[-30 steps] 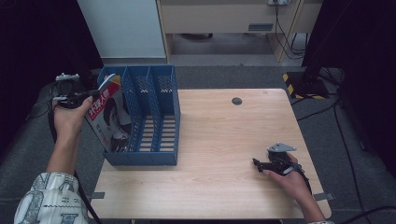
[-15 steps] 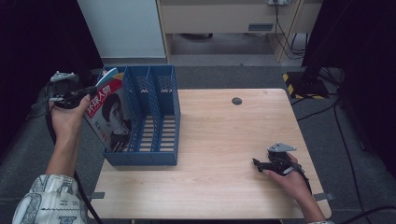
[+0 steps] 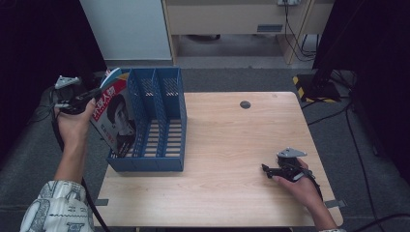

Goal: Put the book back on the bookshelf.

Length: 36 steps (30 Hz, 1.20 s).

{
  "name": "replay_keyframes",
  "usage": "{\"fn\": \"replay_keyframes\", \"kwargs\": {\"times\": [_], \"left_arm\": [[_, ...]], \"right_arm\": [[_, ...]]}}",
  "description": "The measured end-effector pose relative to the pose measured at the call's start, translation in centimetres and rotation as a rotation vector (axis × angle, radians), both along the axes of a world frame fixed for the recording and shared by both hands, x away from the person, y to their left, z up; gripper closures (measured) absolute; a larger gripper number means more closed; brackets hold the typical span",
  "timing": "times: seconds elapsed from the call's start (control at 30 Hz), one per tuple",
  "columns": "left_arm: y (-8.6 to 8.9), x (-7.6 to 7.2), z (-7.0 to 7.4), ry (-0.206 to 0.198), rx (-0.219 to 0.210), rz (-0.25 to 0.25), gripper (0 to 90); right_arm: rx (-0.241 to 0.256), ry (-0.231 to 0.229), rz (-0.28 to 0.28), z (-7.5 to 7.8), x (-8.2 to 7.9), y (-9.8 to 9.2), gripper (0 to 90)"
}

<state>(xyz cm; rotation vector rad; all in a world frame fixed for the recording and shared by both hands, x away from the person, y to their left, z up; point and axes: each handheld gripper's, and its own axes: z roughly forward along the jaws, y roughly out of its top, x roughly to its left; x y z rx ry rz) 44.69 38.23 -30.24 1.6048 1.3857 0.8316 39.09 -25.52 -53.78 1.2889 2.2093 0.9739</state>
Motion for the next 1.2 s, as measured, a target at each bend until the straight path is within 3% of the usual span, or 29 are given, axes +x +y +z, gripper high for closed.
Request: {"fn": "replay_keyframes", "kwargs": {"times": [0.7, 1.2], "left_arm": [[0.2, 0.24, -0.1, 0.017, -0.031, -0.008, 86.3], [0.25, 0.04, -0.06, -0.01, -0.03, -0.015, 80.2]], "right_arm": [[0.0, 0.0, 0.0, 0.0, 0.0, 0.0, 20.6], [0.001, -0.001, 0.001, -0.01, -0.02, 0.01, 20.5]]}}
